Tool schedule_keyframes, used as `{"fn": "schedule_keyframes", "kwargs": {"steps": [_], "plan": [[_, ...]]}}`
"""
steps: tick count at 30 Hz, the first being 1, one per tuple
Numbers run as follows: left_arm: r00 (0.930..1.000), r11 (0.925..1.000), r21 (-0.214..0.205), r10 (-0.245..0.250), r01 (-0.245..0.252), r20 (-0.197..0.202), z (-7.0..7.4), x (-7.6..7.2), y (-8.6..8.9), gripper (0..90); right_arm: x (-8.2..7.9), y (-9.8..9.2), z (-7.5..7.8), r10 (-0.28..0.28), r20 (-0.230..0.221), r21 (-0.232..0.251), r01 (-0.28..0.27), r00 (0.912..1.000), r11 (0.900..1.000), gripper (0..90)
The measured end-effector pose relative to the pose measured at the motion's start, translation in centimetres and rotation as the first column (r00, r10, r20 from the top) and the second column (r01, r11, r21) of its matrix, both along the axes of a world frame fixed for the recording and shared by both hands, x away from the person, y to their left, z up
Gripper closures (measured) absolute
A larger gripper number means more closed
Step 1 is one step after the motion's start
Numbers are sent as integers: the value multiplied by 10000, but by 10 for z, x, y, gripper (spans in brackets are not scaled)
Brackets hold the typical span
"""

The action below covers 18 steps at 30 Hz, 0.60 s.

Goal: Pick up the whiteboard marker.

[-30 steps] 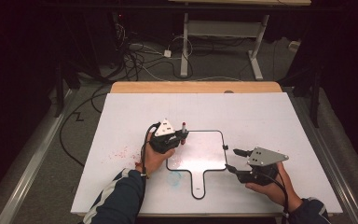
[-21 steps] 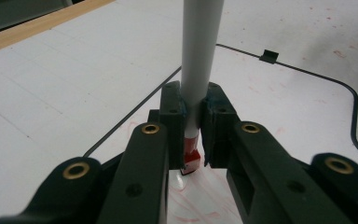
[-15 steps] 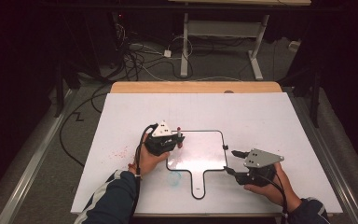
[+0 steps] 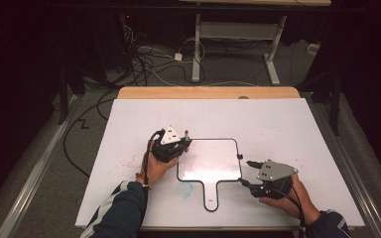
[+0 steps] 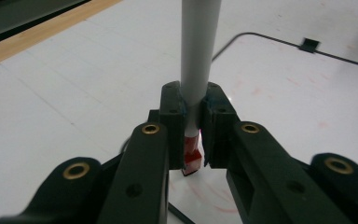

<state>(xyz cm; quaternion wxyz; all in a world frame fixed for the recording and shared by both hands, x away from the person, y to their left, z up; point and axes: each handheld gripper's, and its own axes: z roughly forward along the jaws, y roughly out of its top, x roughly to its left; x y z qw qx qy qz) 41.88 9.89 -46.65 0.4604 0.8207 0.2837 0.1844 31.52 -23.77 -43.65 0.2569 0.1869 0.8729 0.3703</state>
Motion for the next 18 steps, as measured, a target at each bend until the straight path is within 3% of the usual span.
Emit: {"fn": "schedule_keyframes", "kwargs": {"steps": [2, 6, 11, 12, 14, 17, 18], "plan": [[9989, 9985, -268, 477, -476, 11, -2, 10, 5, 791, 0, 1, 0, 70, 49, -79, -70, 10000, 9999, 406], [9984, 9970, -549, 532, -541, -183, -3, 12, 6, 791, -1, 1, 0, 133, 175, -214, -129, 9998, 9997, 405], [9990, 9977, -595, -328, 309, -302, -3, 0, -8, 791, -2, 0, 0, 180, 157, -209, -177, 9997, 9996, 404], [9967, 9958, -543, -756, 739, -296, -2, -6, -17, 790, -2, 0, 0, 190, 182, -216, -186, 9997, 9996, 404], [9945, 9937, -477, -1022, 1010, -245, -2, -9, -22, 791, -2, 0, 0, 212, 171, -199, -209, 9996, 9996, 403], [9938, 9937, -120, -1111, 1110, -64, 0, -10, -25, 791, -2, 1, 0, 207, 194, -199, -203, 9996, 9996, 400], [9975, 9974, -174, -707, 706, -71, 0, -4, -19, 791, -2, 0, 0, 206, 199, -204, -202, 9996, 9996, 400]]}}
